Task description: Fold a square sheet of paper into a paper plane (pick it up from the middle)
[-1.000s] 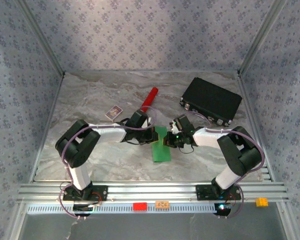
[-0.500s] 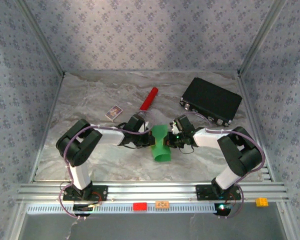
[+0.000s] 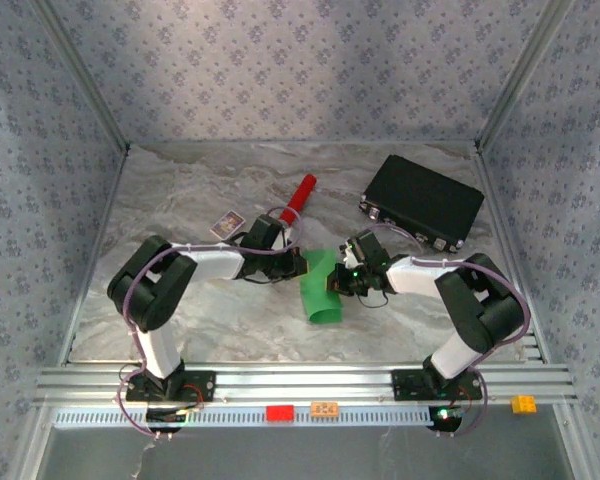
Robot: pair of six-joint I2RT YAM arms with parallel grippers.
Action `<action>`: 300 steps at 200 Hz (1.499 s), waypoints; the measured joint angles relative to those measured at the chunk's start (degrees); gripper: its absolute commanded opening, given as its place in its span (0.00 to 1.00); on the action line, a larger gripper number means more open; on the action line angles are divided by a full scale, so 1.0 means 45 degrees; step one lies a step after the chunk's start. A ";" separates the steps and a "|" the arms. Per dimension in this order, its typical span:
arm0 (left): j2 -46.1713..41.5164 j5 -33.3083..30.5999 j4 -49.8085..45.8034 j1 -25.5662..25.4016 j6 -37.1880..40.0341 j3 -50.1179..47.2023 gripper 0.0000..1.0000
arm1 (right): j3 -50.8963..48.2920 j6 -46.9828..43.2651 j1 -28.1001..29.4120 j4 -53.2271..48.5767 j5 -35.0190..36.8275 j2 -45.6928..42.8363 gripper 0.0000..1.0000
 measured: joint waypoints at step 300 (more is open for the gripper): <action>0.1632 -0.0738 -0.2093 0.0466 0.1190 0.2331 0.00 | -0.0005 -0.0010 -0.0024 -0.0107 0.0015 -0.0049 0.00</action>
